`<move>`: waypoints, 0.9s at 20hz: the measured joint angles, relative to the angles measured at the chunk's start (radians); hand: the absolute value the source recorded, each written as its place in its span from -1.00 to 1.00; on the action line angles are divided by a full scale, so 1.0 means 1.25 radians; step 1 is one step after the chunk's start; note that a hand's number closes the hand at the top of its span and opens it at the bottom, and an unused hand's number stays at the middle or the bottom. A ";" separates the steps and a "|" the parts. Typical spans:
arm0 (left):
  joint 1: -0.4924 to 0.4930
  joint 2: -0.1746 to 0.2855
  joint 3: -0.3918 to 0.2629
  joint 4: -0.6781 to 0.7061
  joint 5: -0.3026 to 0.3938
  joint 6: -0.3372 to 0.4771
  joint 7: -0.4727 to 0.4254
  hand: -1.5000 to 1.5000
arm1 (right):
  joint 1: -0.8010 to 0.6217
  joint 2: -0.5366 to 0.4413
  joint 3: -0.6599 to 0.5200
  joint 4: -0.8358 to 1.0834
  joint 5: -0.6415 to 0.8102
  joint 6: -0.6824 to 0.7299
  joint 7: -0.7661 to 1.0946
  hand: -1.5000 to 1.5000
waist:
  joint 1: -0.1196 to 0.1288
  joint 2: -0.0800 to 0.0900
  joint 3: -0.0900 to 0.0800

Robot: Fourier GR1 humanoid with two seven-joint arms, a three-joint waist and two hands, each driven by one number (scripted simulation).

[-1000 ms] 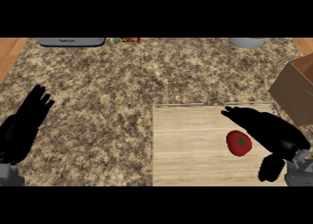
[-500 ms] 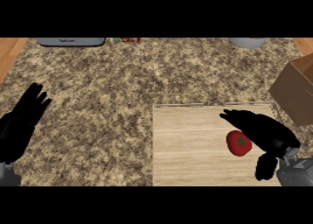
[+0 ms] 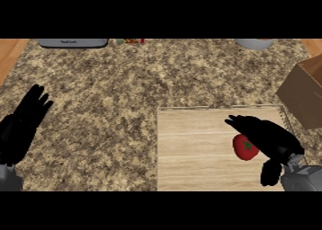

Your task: Pick the tomato from the tray and place it in the cardboard box

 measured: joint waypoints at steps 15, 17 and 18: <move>0.009 -0.023 0.010 -0.015 -0.014 -0.014 0.004 0.00 | -0.054 0.065 -0.014 0.098 0.071 -0.104 -0.073 1.00 | 0.001 0.000 0.000; 0.020 -0.020 0.011 -0.024 -0.009 -0.024 0.004 0.00 | -0.087 0.103 -0.053 0.141 0.076 -0.112 -0.005 1.00 | 0.007 0.001 0.000; 0.012 -0.020 0.010 -0.025 -0.009 -0.021 0.010 0.00 | -0.107 0.125 -0.073 0.169 0.081 -0.119 0.034 1.00 | 0.009 0.002 0.000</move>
